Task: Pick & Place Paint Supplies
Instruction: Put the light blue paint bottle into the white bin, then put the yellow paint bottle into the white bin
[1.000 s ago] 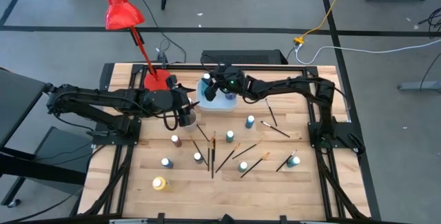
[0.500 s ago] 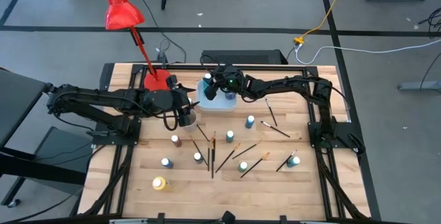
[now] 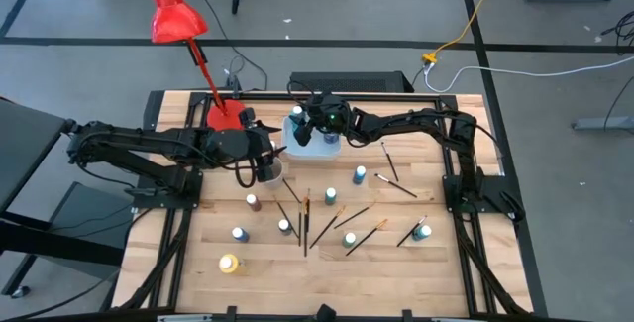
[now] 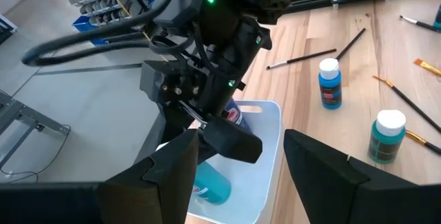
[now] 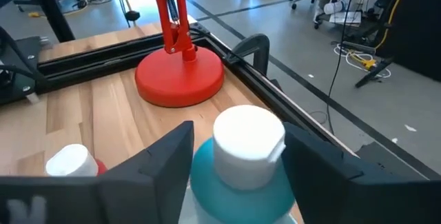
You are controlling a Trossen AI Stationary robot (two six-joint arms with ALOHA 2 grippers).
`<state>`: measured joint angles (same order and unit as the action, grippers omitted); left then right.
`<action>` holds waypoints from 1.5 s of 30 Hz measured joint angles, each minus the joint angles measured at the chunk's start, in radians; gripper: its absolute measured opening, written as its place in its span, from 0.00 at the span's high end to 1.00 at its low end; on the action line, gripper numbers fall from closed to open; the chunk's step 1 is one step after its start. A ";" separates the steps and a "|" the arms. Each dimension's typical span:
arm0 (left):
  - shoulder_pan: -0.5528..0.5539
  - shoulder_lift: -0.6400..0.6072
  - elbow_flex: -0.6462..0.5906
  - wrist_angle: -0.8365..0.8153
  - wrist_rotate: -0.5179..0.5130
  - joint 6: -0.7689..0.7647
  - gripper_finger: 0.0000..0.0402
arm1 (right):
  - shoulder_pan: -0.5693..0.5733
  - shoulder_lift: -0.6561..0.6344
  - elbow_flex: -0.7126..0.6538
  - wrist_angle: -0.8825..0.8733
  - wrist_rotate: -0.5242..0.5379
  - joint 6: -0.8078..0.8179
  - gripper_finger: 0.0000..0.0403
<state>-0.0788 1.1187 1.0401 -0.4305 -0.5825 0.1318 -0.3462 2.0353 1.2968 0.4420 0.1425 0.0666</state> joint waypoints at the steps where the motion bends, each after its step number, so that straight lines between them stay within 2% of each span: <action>1: 0.000 0.000 0.000 -0.003 0.000 0.000 0.44 | 0.000 -0.003 0.000 0.003 0.000 0.000 0.44; 12: 0.000 0.000 0.000 -0.035 0.012 -0.020 0.44 | 0.015 -0.081 -0.001 -0.018 -0.005 -0.007 0.47; 15: 0.000 0.000 0.000 -0.067 0.082 -0.042 0.44 | 0.029 -0.096 -0.001 -0.037 -0.006 -0.038 0.47; 24: 0.000 0.000 0.000 -0.104 0.397 -0.124 0.44 | 0.095 -0.166 -0.001 -0.153 -0.006 -0.085 0.47; 28: 0.000 -0.030 0.000 -0.171 0.523 -0.060 0.44 | 0.123 -0.191 -0.001 -0.175 -0.006 -0.085 0.47; 31: 0.000 -0.068 0.001 -0.225 0.562 -0.043 0.44 | 0.143 -0.203 -0.001 -0.191 -0.006 -0.085 0.47; 37: -0.054 -0.160 -0.001 -0.214 0.585 -0.063 0.44 | 0.172 -0.220 -0.001 -0.208 -0.002 -0.111 0.47; 41: -0.119 -0.232 -0.062 -0.154 0.591 -0.025 0.44 | 0.181 -0.223 -0.002 -0.210 -0.002 -0.127 0.47; 45: -0.186 -0.301 -0.157 -0.067 0.662 -0.022 0.44 | 0.184 -0.223 -0.002 -0.220 -0.002 -0.126 0.47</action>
<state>-0.2648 0.8174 0.8831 -0.4977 0.0795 0.1102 -0.1620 1.8126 1.2953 0.2218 0.1402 -0.0597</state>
